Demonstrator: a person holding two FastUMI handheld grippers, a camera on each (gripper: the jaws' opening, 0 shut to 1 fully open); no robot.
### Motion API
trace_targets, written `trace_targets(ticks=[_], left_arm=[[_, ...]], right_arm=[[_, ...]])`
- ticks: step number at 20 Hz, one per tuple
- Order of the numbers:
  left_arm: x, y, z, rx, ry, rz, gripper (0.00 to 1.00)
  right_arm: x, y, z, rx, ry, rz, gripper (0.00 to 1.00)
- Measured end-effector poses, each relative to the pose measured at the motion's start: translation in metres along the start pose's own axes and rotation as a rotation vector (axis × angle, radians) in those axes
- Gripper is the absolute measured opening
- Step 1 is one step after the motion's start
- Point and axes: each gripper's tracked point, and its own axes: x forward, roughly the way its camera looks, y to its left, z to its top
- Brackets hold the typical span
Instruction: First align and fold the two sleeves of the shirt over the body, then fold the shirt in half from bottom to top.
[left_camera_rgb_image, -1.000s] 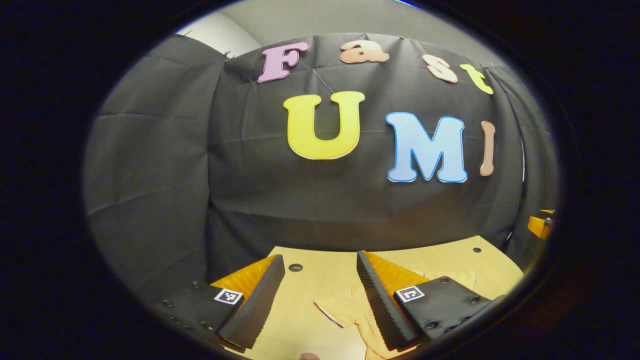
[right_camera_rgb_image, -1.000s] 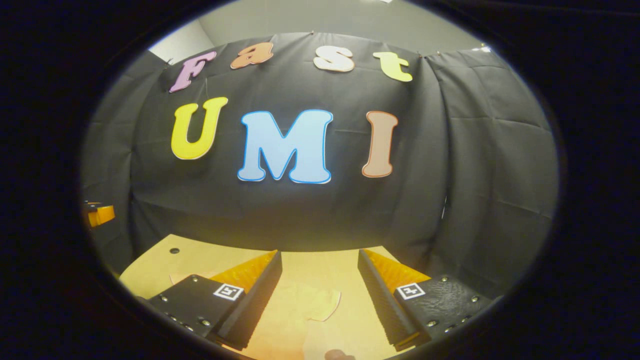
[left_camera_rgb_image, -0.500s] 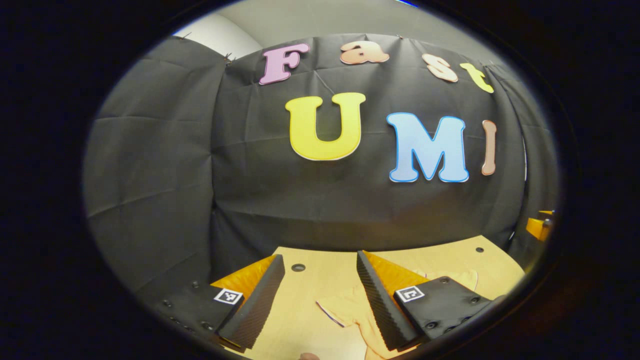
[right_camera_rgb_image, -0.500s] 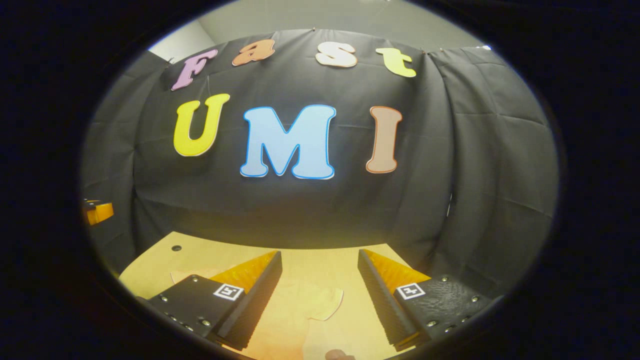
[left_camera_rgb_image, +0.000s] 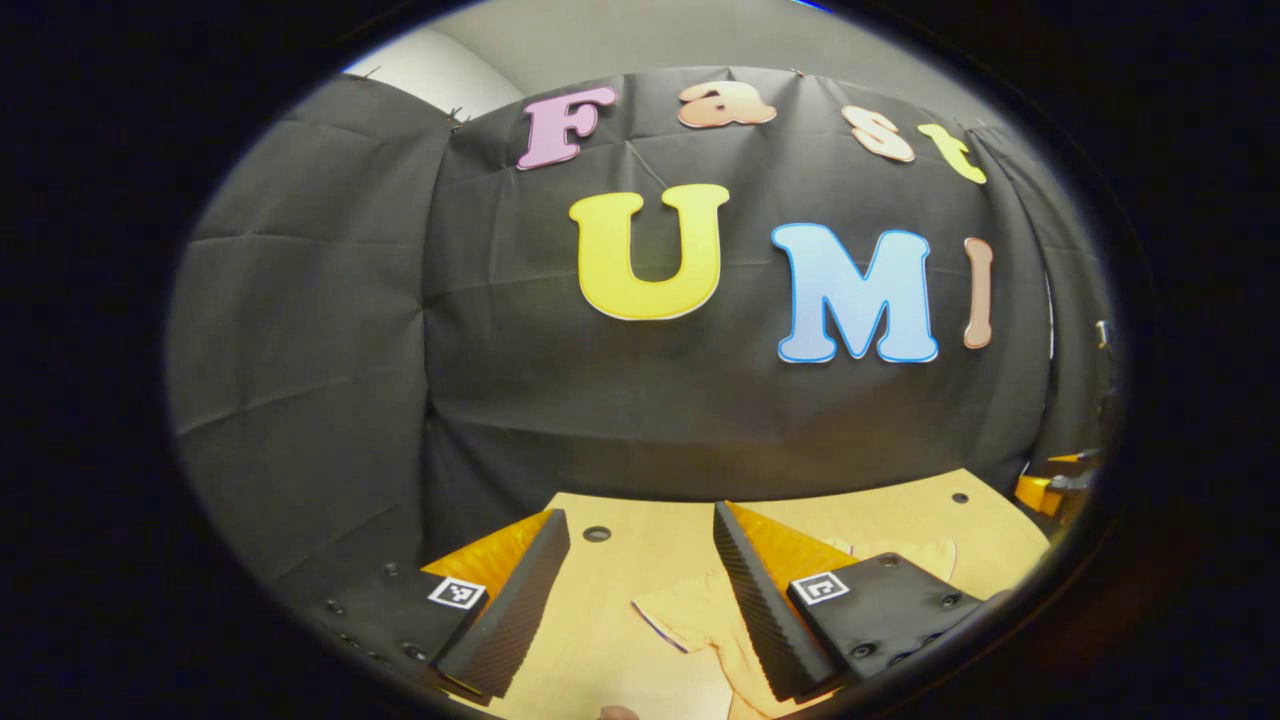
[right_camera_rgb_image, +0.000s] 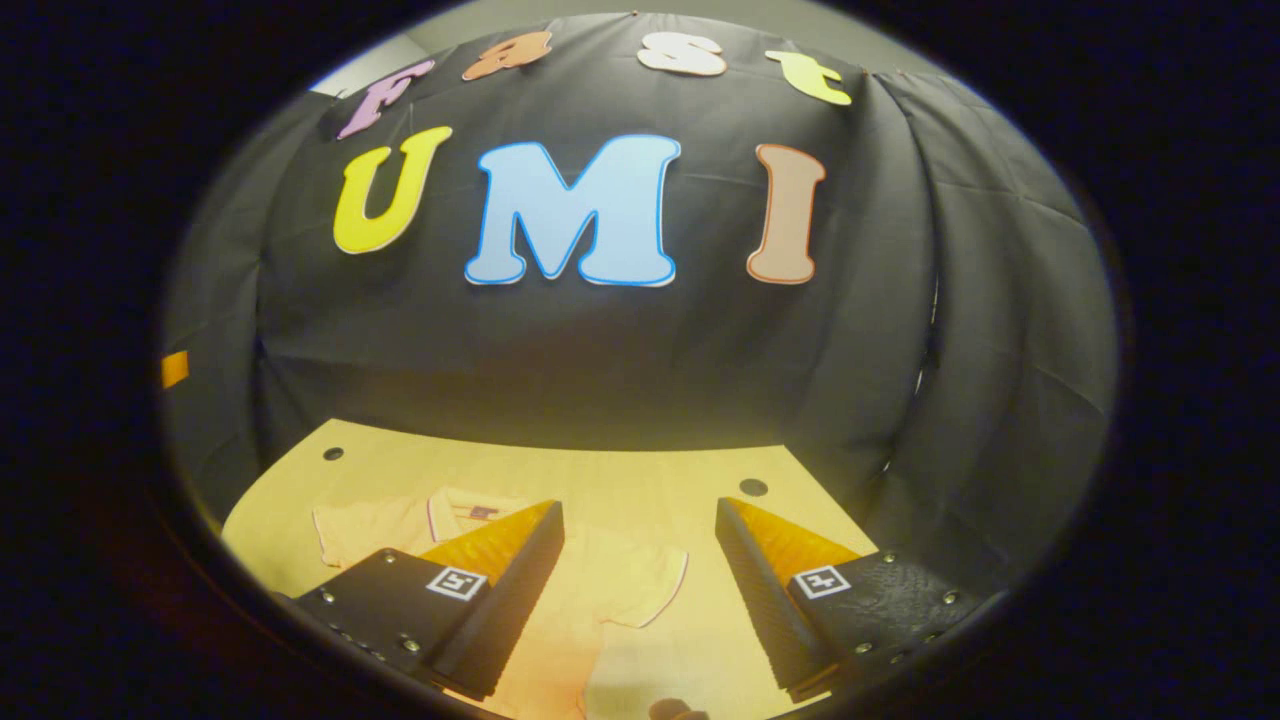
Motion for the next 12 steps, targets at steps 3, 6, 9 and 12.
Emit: trace_targets(ticks=[3,6,9,12], left_arm=[[0.002,-0.001,-0.001,0.0,0.009,0.001,0.94],[0.001,-0.003,-0.001,0.006,0.01,-0.002,0.94],[0.004,-0.007,0.001,0.012,0.007,-0.006,0.94],[0.007,-0.011,0.0,0.014,0.012,-0.005,0.94]], right_arm=[[0.027,-0.004,-0.027,0.013,0.068,-0.001,0.96],[0.053,-0.009,-0.062,0.008,0.166,-0.002,0.96],[0.077,-0.015,-0.106,0.008,0.277,-0.004,0.96],[0.096,-0.016,-0.143,0.033,0.384,0.001,0.96]])
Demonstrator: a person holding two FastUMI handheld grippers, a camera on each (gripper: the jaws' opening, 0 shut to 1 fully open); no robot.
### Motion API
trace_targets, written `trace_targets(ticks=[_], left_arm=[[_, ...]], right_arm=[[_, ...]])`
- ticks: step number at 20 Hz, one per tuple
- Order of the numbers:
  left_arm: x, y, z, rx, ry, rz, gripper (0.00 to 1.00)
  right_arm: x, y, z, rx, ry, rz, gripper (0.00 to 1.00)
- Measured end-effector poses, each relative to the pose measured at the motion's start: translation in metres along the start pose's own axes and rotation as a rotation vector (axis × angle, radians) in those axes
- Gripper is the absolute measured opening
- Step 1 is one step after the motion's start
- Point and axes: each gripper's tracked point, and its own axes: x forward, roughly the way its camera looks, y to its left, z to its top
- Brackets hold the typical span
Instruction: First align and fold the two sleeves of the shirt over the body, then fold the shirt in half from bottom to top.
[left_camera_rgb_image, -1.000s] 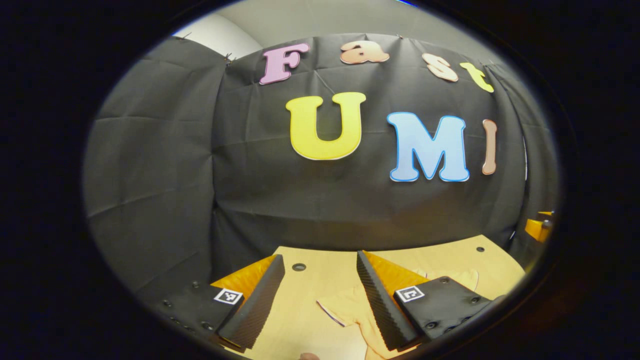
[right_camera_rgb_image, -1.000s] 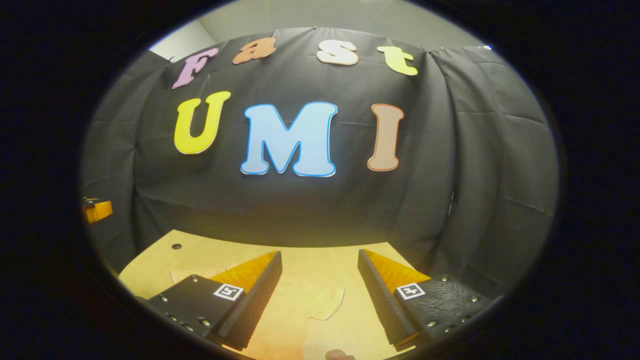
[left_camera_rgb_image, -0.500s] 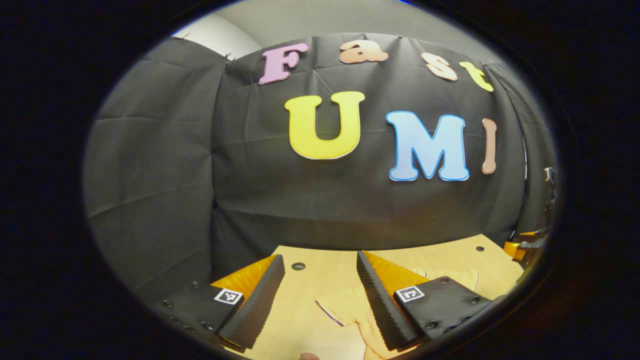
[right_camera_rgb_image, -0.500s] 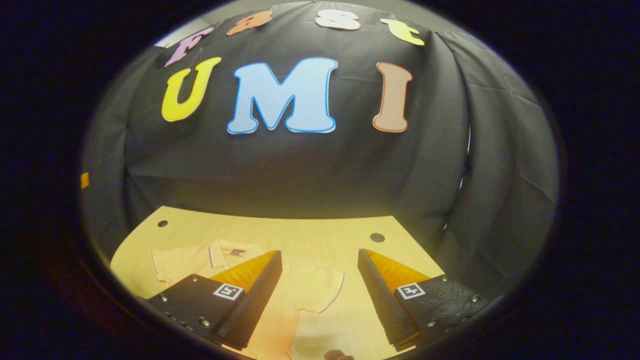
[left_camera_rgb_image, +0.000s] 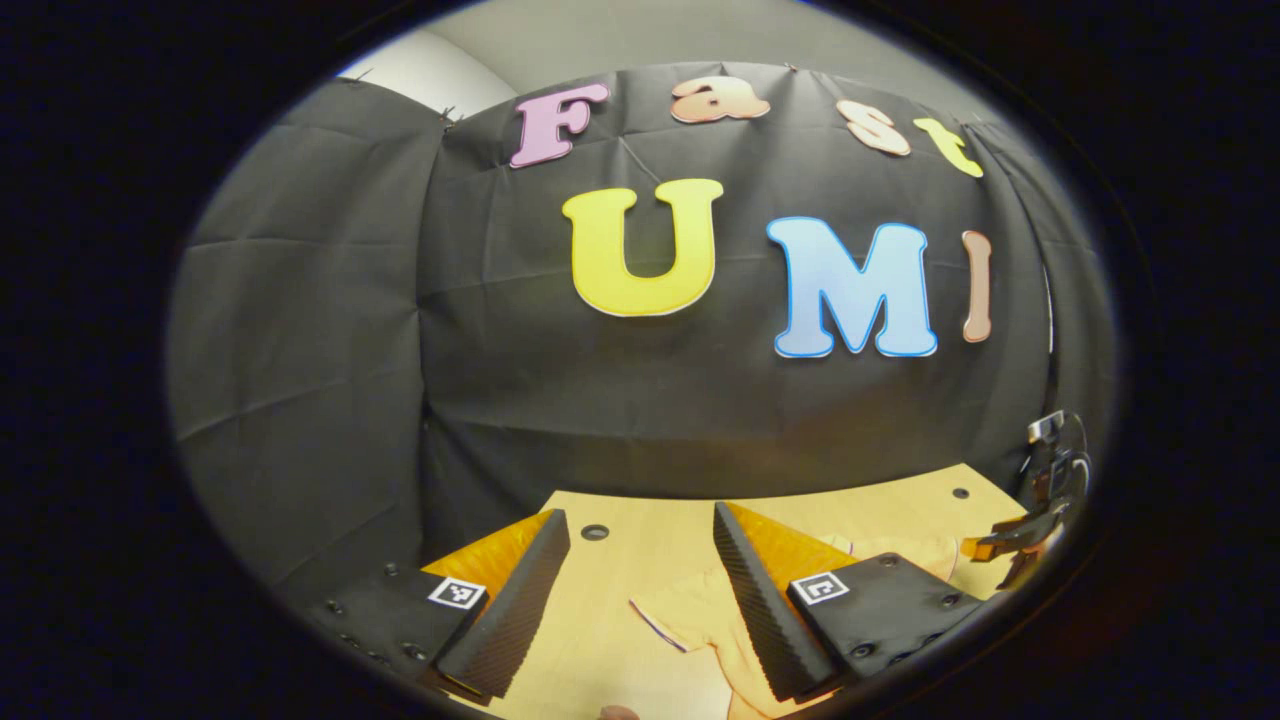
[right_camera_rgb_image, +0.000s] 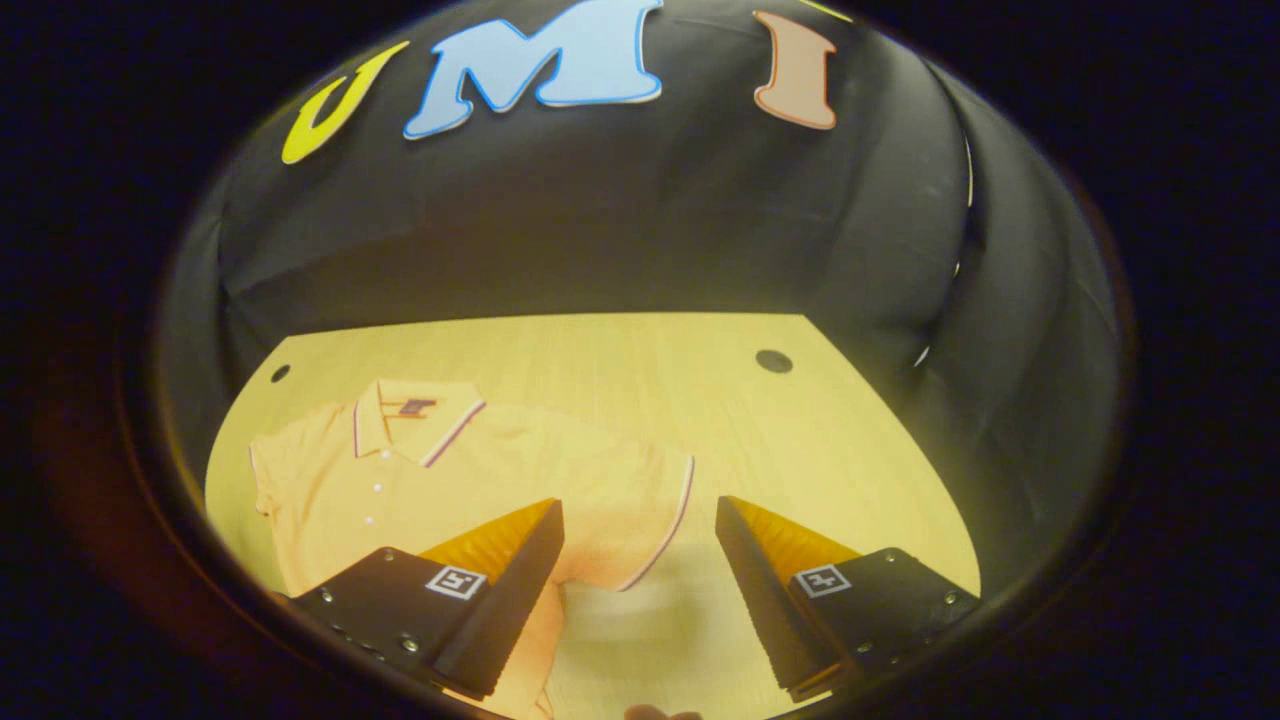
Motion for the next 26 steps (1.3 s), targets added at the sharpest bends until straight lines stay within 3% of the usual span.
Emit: trace_targets(ticks=[7,13,17,21,23,25,26], left_arm=[[0.005,-0.005,-0.002,0.002,0.01,0.003,0.94],[0.013,-0.004,-0.016,-0.006,0.047,0.011,0.94],[0.021,-0.008,-0.037,-0.003,0.09,0.001,0.95],[0.03,-0.015,-0.059,-0.008,0.136,-0.017,0.94],[0.036,-0.018,-0.071,-0.021,0.159,-0.02,0.94],[0.042,-0.02,-0.083,-0.026,0.182,-0.021,0.94],[0.045,-0.021,-0.089,-0.027,0.197,-0.022,0.94]], right_arm=[[0.044,-0.004,-0.046,0.021,0.166,-0.013,0.96],[0.054,0.0,-0.056,-0.001,0.189,-0.018,0.96],[0.055,0.006,-0.059,0.054,0.202,0.016,0.96],[0.058,0.007,-0.059,0.069,0.212,0.022,0.82],[0.06,0.006,-0.059,0.069,0.216,0.029,0.82],[0.059,0.006,-0.057,0.072,0.217,0.027,0.42],[0.059,0.008,-0.055,0.072,0.213,0.038,0.45]])
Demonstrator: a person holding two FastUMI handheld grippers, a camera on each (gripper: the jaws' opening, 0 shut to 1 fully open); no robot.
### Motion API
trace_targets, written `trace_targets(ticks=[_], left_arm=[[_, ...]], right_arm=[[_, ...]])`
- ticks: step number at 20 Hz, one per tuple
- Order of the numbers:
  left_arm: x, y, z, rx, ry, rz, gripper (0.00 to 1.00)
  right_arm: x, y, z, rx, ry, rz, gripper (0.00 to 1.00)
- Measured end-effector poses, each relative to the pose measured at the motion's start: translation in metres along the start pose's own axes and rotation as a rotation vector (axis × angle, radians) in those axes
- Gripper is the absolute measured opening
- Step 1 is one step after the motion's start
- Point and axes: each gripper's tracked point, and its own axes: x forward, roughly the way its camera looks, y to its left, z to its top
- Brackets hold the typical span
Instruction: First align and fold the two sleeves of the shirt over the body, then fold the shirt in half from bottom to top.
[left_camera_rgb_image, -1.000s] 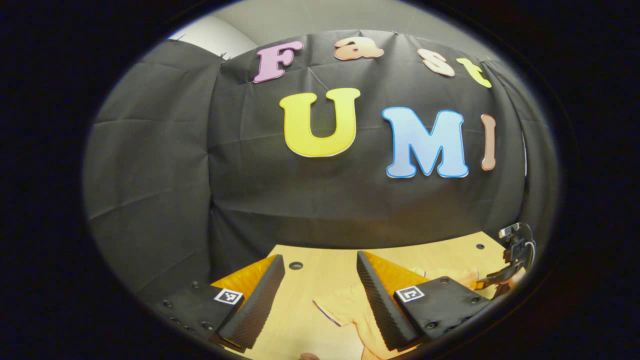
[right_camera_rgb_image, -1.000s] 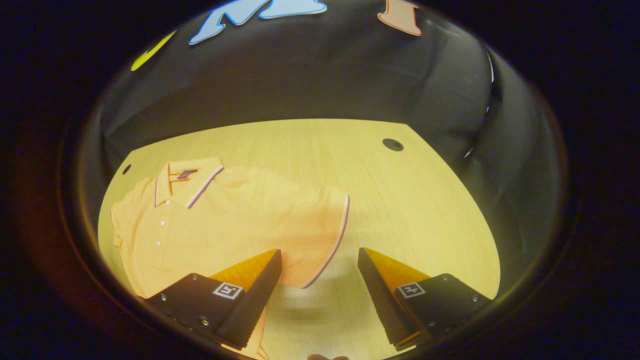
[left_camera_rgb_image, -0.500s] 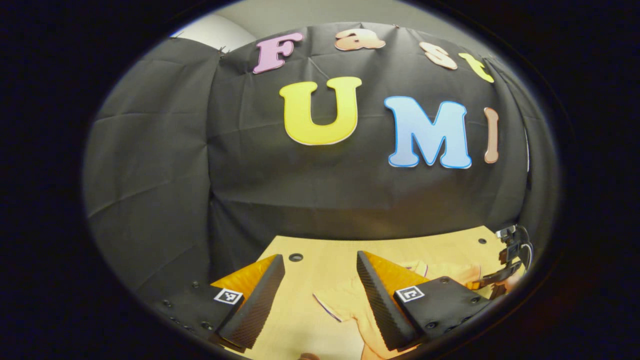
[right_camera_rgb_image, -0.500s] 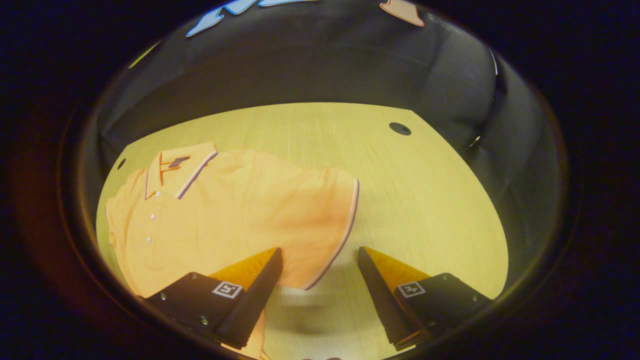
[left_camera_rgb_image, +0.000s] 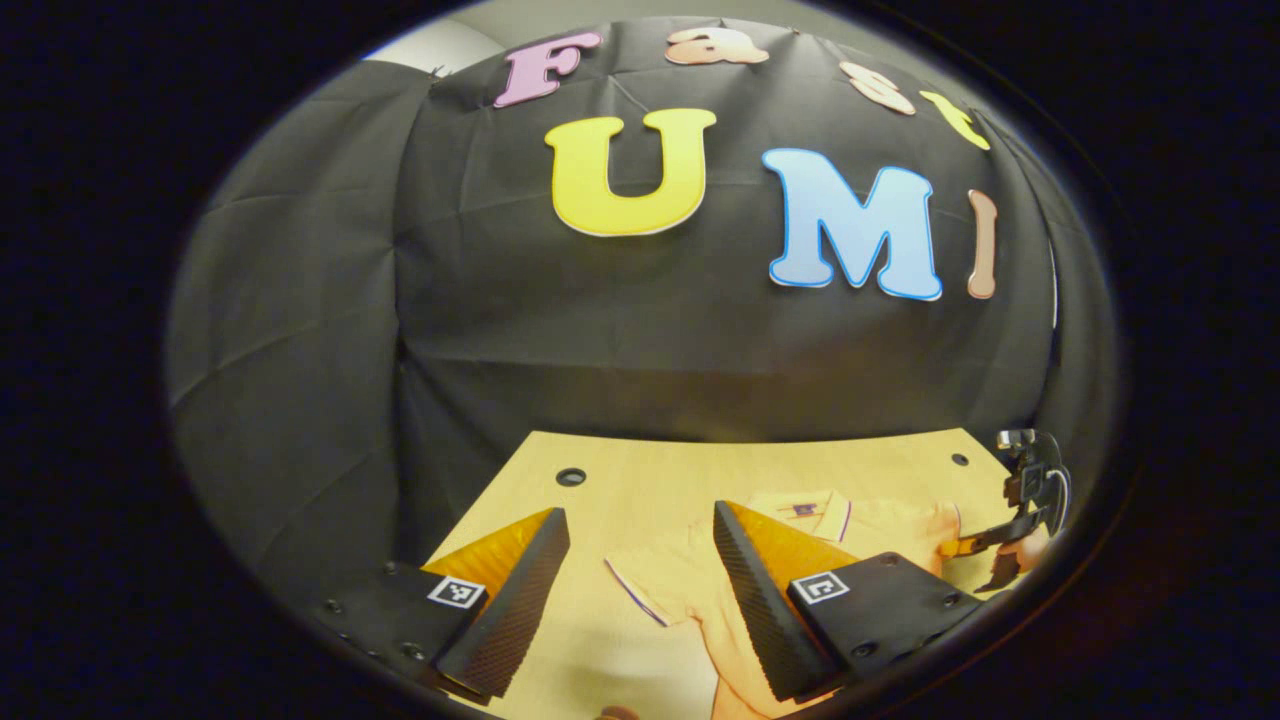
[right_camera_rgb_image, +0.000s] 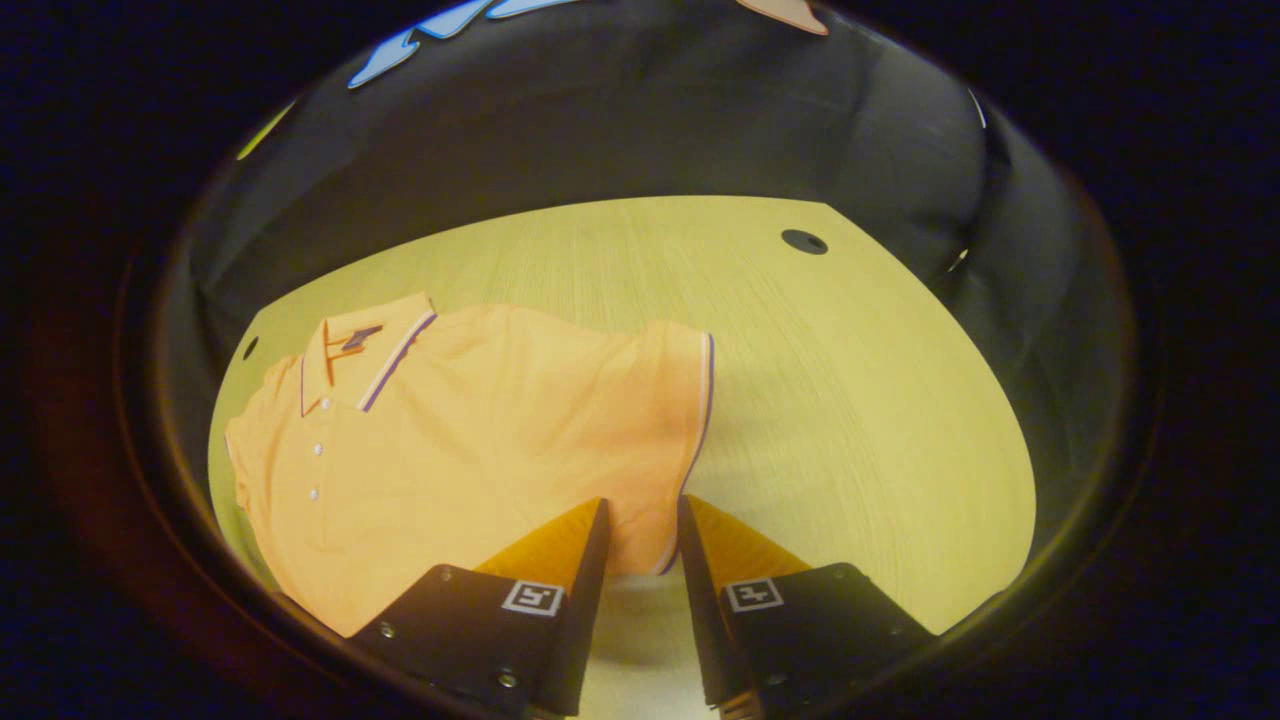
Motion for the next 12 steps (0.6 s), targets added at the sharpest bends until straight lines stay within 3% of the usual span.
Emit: trace_targets(ticks=[1,2,3,4,12], left_arm=[[0.005,0.0,-0.007,-0.002,0.015,-0.002,0.94],[0.01,0.0,-0.012,-0.003,0.027,-0.002,0.94],[0.015,0.0,-0.017,0.0,0.04,0.002,0.94],[0.022,-0.001,-0.025,0.002,0.054,0.005,0.94],[0.064,0.001,-0.083,-0.019,0.193,-0.002,0.94]], right_arm=[[0.001,0.002,-0.001,0.01,0.011,-0.001,0.45],[0.002,0.003,0.001,0.016,0.007,-0.003,0.17],[0.004,0.005,0.001,0.01,0.012,-0.006,0.17],[0.002,0.007,0.001,0.001,0.015,-0.01,0.04],[-0.017,0.041,0.026,-0.078,-0.044,0.033,0.04]])
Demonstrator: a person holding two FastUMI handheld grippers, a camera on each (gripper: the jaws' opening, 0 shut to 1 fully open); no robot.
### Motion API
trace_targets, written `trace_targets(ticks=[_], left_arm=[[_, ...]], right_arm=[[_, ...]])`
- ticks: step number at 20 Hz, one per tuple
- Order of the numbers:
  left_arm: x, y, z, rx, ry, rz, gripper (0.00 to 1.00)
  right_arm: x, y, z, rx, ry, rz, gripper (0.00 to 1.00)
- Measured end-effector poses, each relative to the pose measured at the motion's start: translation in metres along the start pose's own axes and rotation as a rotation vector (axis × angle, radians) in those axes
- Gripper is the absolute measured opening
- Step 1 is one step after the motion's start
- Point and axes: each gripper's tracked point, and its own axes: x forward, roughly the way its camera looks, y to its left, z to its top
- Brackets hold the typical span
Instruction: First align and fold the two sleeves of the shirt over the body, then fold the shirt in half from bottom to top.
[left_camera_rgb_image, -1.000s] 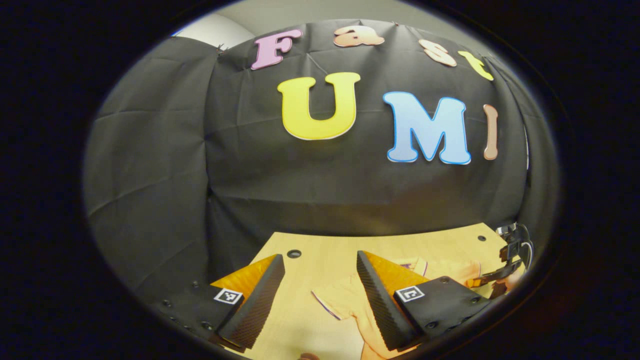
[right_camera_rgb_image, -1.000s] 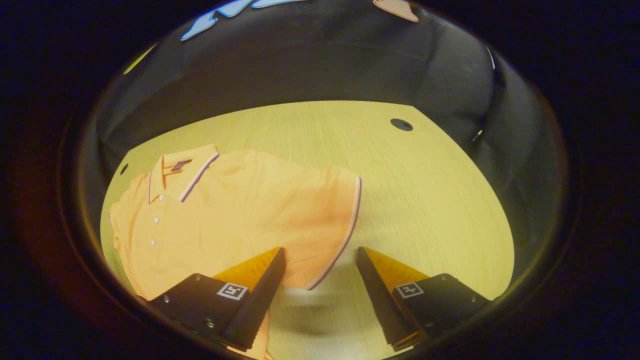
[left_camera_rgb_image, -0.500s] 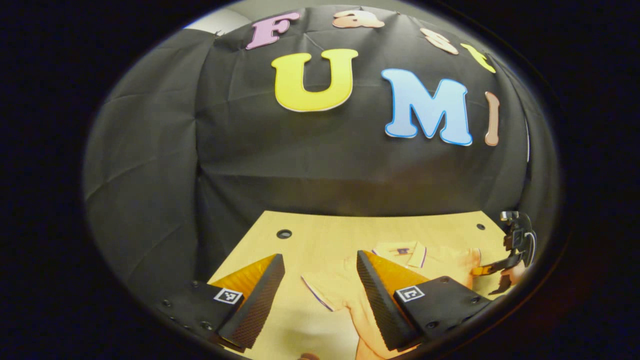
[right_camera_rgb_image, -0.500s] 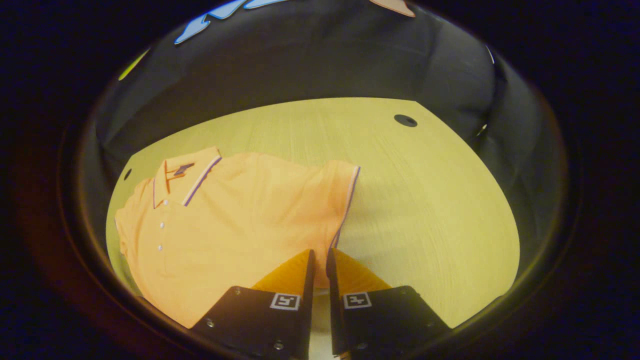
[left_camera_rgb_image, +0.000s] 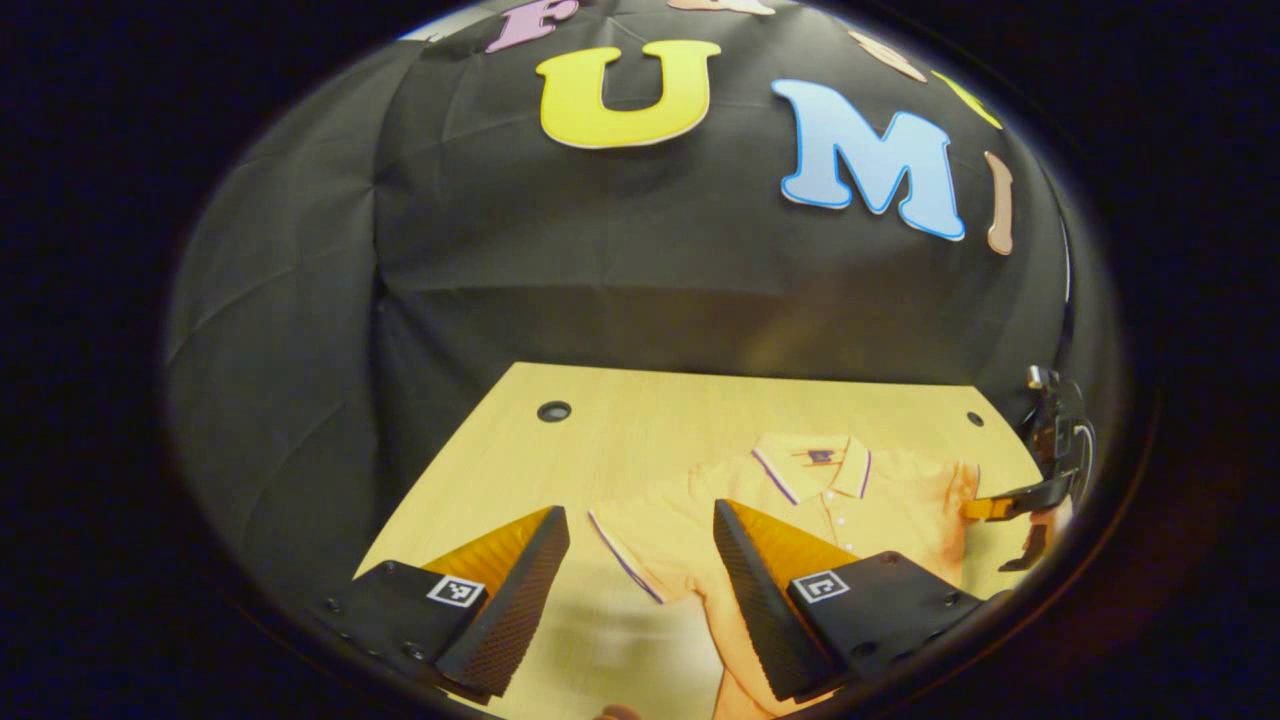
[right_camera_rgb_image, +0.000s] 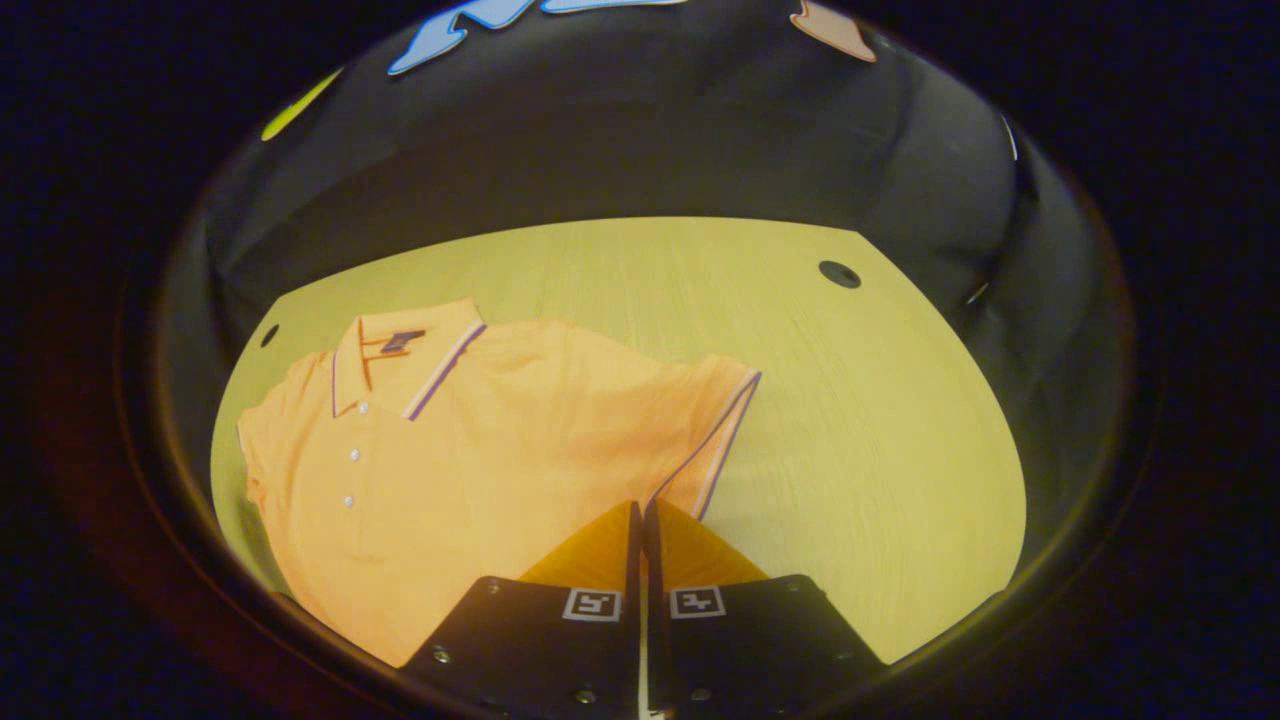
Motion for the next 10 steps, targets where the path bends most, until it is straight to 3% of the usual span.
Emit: trace_targets(ticks=[6,10], left_arm=[[0.041,0.009,-0.033,-0.017,0.099,0.0,0.94],[0.061,0.013,-0.048,-0.012,0.145,0.004,0.96]], right_arm=[[-0.027,0.072,0.05,-0.054,-0.122,0.132,0.04],[-0.042,0.132,0.058,-0.113,-0.141,0.247,0.04]])
